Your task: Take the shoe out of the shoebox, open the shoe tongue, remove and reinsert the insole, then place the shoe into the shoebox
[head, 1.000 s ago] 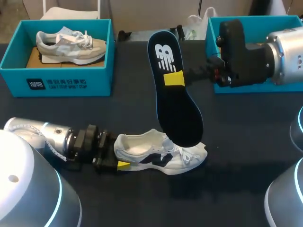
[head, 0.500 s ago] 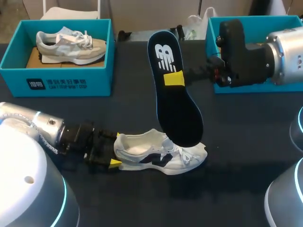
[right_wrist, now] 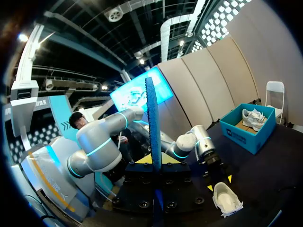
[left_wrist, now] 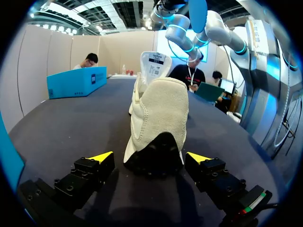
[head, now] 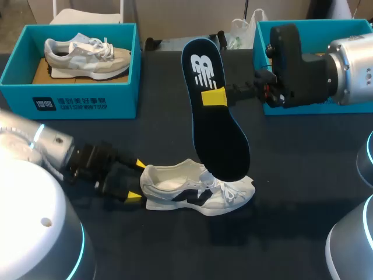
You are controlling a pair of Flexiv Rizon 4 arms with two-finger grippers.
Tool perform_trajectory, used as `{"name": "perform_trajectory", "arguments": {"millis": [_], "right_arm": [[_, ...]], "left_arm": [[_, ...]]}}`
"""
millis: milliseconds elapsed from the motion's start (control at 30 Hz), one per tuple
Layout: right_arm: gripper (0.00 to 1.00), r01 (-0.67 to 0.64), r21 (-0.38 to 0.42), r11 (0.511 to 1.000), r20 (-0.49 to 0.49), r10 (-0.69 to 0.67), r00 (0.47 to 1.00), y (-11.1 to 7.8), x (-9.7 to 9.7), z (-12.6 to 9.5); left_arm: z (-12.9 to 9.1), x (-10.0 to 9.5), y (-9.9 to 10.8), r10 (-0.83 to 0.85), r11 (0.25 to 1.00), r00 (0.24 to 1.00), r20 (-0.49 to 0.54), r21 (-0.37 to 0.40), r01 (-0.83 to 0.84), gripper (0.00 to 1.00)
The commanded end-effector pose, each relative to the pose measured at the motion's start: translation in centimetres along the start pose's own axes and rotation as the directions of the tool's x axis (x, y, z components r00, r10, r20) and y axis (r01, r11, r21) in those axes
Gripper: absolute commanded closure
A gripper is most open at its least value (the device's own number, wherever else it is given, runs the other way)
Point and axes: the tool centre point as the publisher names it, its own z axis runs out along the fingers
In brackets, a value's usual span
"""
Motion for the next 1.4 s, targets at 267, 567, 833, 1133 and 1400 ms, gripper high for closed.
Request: {"name": "perform_trajectory", "arguments": {"millis": [267, 567, 833, 1133, 1400], "right_arm": [[1.0, -0.001, 0.002, 1.0, 0.001, 0.001, 1.0, 0.1, -0.1, 0.3], [1.0, -0.001, 0.002, 1.0, 0.001, 0.001, 1.0, 0.1, -0.1, 0.3], [1.0, -0.001, 0.002, 1.0, 0.001, 0.001, 1.0, 0.1, -0.1, 0.3], [1.0, -0.001, 0.002, 1.0, 0.001, 0.001, 1.0, 0.1, -0.1, 0.3], [1.0, -0.001, 0.002, 1.0, 0.001, 0.001, 1.0, 0.1, -0.1, 0.3]], "left_arm": [[-0.7, 0.5, -1.5, 0.005, 0.993, 1.0, 0.007, -0.117, -0.004, 0.0], [-2.7, -0.2, -4.1, 0.059, 0.895, 0.996, -0.072, -0.438, -0.084, 0.0], [-2.7, -0.2, -4.1, 0.059, 0.895, 0.996, -0.072, -0.438, -0.084, 0.0], [-2.5, -0.4, -6.1, -0.008, 0.83, 1.0, -0.025, -0.558, -0.007, 0.0], [-3.0, 0.4, -8.5, 0.01, 0.754, 0.999, 0.053, -0.656, 0.028, 0.0]]}}
